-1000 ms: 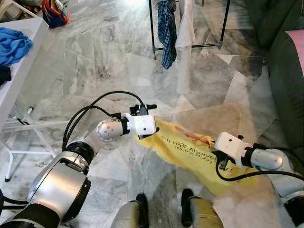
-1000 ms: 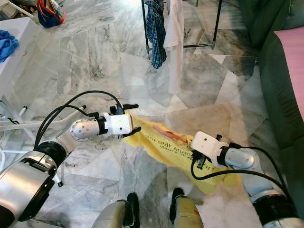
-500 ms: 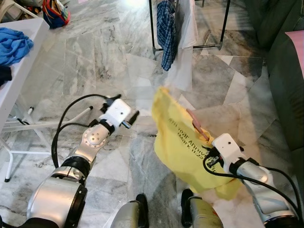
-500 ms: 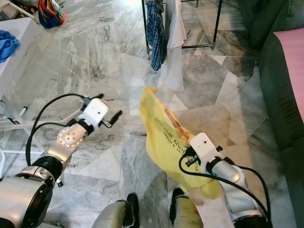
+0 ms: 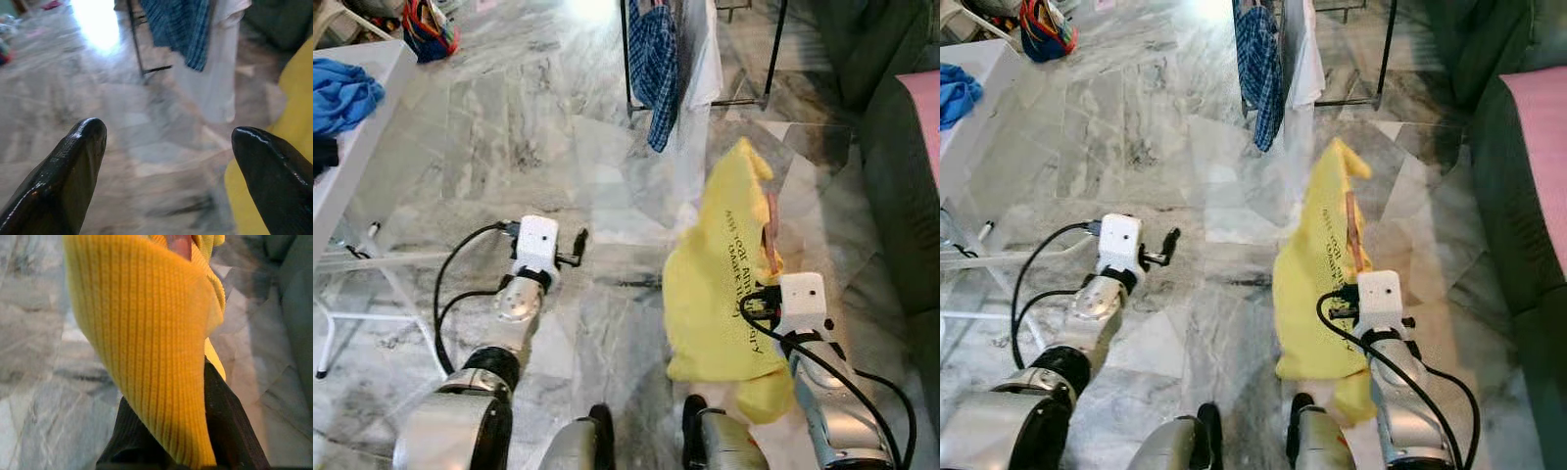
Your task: Hang hanger
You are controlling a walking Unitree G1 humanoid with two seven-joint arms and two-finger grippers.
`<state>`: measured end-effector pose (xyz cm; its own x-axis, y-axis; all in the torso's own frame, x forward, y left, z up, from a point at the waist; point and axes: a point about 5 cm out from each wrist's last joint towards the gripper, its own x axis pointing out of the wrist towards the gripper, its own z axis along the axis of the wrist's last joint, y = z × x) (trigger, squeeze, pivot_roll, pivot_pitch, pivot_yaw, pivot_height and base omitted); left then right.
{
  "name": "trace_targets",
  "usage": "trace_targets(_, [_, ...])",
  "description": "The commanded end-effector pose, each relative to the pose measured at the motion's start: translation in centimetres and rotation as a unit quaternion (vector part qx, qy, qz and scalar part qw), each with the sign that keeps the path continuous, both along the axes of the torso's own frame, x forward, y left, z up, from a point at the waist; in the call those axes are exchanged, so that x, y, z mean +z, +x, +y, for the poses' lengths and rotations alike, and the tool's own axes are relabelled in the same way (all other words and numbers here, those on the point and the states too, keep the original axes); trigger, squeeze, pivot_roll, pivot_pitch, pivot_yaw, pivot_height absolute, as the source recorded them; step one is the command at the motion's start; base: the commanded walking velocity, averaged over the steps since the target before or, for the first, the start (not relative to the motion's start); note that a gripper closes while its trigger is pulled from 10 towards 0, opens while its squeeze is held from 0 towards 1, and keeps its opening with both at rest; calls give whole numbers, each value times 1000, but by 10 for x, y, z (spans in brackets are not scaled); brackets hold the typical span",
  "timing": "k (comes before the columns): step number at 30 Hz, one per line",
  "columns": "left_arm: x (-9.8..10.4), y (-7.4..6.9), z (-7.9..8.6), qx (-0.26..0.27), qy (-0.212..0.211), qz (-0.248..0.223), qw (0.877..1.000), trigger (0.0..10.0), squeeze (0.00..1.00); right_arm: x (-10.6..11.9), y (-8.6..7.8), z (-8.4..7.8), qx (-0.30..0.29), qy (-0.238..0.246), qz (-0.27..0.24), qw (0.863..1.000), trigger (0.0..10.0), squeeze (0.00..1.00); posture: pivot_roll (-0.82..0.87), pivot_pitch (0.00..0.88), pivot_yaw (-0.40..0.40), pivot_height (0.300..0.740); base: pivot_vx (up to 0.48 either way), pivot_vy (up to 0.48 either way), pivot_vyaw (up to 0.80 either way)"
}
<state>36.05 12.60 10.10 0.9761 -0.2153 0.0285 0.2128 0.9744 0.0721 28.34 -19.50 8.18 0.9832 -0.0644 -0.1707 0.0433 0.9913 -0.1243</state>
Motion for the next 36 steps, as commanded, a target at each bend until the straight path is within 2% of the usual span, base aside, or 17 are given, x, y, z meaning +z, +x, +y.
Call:
trace_targets(1, [-8,-4,6,12,-10,13,1000,10000,0,4,-3,-1,-9,5,-10,1000,0,0,-168,166,63,740,0,0,0])
trace_targets(7, [-8,-4,4,37,-23,16,999,10000,0,-1,-7,-9,-25,18,0,1000,0,0,-156,140,20,740,0,0,0])
trace_targets(12, [-11,-3,9,56,-16,30,998,10000,0,-4,-5,-16,-46,18,15,999,0,0,-138,90,-37,740,0,0,0])
trace_targets(16, [-11,-4,10,33,-7,31,999,10000,0,-6,-3,-9,-32,8,20,999,0,0,-113,28,-74,740,0,0,0])
trace_targets(17, [-11,-4,12,24,14,30,999,10000,0,-8,-1,-5,-29,20,24,999,0,0,-85,0,-91,740,0,0,0])
trace_targets(19, [-14,-6,16,19,35,32,999,10000,0,-13,2,-1,-22,15,31,999,0,0,-73,0,-91,740,0,0,0])
trace_targets(21, [-18,-8,19,25,35,38,998,10000,0,-15,3,0,-22,14,36,999,0,0,-60,0,-83,740,0,0,0])
trace_targets(27, [-44,-28,34,45,52,67,995,10000,0,-23,2,-1,-38,37,37,998,0,0,-52,0,-48,740,0,0,0])
trace_targets(36, [-59,-44,60,109,29,83,990,10000,0,-35,-11,15,-23,49,27,998,0,0,-74,0,-12,740,0,0,0])
